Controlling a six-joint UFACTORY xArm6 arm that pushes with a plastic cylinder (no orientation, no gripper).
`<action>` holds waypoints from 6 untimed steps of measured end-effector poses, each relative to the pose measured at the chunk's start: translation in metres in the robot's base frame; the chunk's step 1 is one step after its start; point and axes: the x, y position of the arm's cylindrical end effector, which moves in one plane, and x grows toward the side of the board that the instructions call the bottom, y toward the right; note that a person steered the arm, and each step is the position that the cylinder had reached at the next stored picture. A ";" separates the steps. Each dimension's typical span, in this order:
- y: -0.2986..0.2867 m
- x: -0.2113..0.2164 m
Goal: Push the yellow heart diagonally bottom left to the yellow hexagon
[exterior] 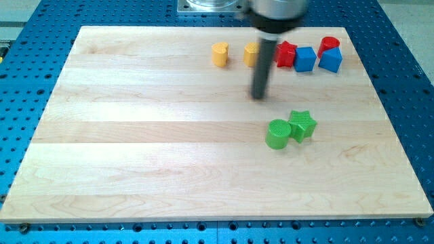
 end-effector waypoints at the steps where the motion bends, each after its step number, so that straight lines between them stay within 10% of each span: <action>1: -0.113 -0.020; 3: -0.044 -0.109; 5: -0.017 0.020; 6: -0.096 -0.036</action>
